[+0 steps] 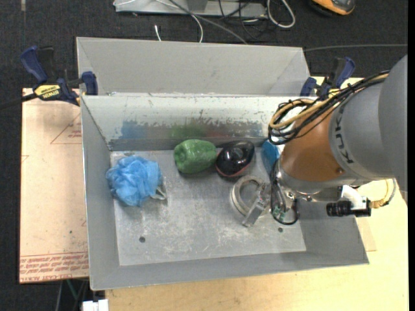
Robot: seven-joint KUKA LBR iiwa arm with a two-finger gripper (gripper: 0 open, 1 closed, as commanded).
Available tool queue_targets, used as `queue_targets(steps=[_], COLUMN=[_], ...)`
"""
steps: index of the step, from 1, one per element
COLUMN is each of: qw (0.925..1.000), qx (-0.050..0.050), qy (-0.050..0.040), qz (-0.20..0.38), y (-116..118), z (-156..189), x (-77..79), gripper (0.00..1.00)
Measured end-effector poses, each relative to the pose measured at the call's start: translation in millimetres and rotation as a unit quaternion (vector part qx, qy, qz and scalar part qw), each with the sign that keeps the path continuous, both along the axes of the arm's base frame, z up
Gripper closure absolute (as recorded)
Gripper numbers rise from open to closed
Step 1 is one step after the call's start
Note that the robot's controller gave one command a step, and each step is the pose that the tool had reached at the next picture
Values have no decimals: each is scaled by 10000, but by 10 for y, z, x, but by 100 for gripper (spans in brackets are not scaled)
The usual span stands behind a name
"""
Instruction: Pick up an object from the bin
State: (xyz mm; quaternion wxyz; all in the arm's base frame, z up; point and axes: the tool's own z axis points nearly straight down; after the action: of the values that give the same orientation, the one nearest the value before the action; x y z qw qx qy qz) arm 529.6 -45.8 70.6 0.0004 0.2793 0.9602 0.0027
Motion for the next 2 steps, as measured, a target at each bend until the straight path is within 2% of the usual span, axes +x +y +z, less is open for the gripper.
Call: queue_targets(steps=[2], qw=[10000], qx=[-2], qy=[-2], qz=[7], y=[0], z=[34], x=[-1], gripper=[100])
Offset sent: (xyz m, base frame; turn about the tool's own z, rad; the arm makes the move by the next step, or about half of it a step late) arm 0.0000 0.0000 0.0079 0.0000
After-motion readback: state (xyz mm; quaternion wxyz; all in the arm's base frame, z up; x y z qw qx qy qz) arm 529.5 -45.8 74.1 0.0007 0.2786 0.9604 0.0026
